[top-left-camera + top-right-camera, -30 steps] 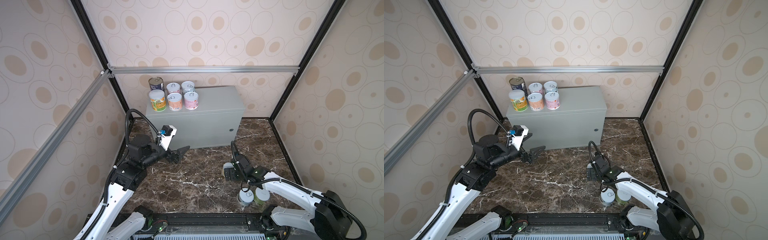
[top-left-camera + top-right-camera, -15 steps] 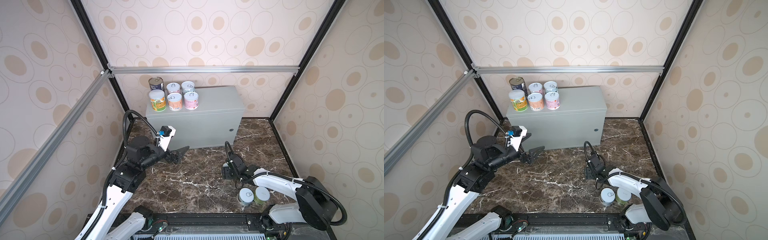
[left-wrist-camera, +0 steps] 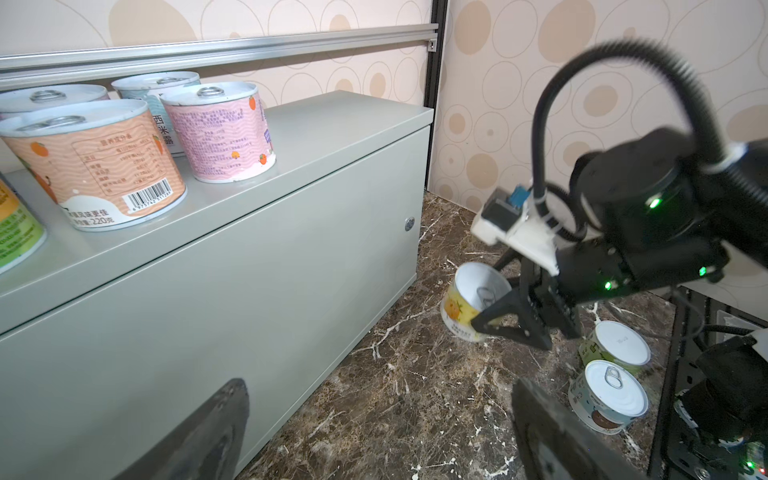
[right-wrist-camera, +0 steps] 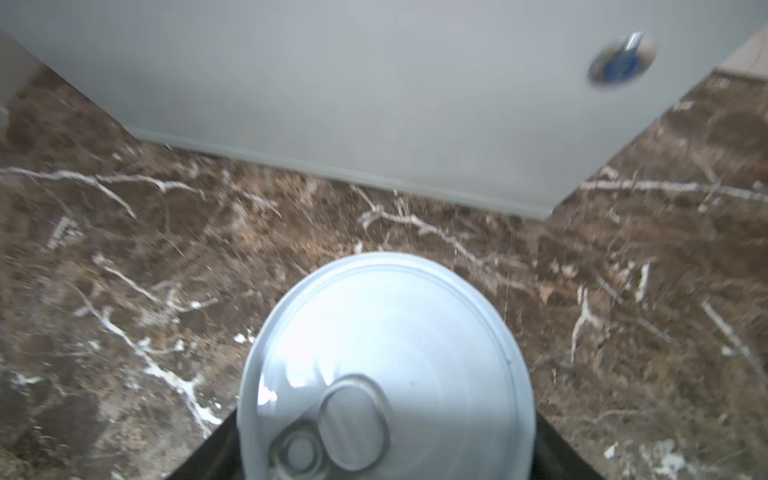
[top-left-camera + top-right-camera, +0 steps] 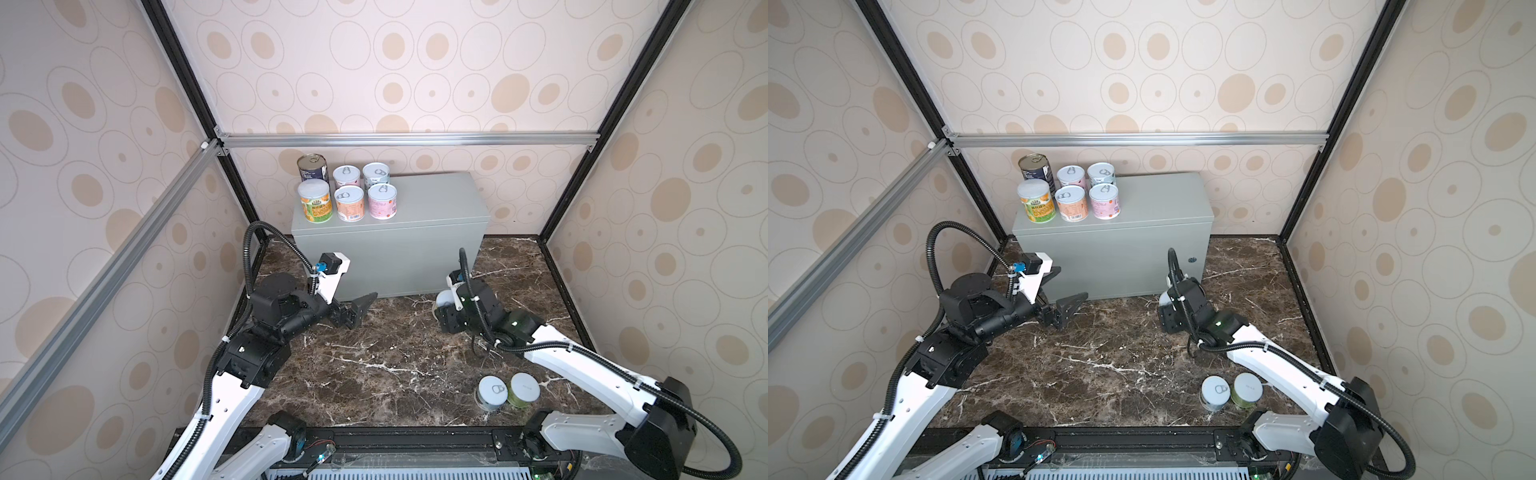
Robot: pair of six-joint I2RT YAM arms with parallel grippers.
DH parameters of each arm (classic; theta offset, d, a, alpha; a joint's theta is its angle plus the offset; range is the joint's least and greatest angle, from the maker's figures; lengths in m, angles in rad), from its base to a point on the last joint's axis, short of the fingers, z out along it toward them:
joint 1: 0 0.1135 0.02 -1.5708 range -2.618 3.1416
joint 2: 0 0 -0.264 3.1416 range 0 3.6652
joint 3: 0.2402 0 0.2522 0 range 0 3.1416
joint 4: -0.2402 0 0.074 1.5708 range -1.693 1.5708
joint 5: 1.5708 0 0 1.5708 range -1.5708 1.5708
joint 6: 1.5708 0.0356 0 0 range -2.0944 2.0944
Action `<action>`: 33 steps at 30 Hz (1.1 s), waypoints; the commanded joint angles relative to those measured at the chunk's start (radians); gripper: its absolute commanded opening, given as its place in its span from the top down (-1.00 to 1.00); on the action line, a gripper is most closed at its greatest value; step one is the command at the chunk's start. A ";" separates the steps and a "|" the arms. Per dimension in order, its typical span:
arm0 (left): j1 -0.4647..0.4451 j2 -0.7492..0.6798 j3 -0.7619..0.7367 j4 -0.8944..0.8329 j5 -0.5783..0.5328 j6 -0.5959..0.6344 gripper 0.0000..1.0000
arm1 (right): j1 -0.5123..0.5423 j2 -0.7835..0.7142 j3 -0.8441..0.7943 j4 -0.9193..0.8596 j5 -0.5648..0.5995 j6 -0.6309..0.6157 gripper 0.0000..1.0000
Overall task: Place and organize the canned foods onto the counter
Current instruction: 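Lift the yellow can with the right gripper to the cabinet top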
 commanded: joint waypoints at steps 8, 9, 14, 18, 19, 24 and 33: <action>-0.003 -0.046 0.009 -0.036 -0.020 0.031 -0.96 | -0.031 0.134 0.568 -0.131 -0.024 -0.284 -0.22; -0.003 -0.052 0.005 -0.034 -0.022 0.028 -0.96 | -0.044 0.167 0.626 -0.153 -0.034 -0.289 -0.22; -0.002 -0.073 -0.014 -0.030 -0.027 0.018 -0.96 | -0.100 0.339 0.896 -0.199 -0.080 -0.291 -0.22; -0.004 -0.076 -0.007 -0.040 -0.033 0.026 -0.96 | -0.131 0.511 1.145 -0.301 -0.110 -0.292 -0.23; -0.002 -0.079 -0.007 -0.041 -0.036 0.029 -0.96 | -0.136 0.560 1.225 -0.331 -0.116 -0.297 -0.24; -0.003 -0.085 -0.020 -0.043 -0.046 0.036 -0.96 | -0.150 0.728 1.490 -0.402 -0.120 -0.306 -0.28; -0.003 -0.074 -0.030 -0.031 -0.055 0.049 -0.96 | -0.172 0.818 1.551 -0.380 -0.149 -0.290 -0.50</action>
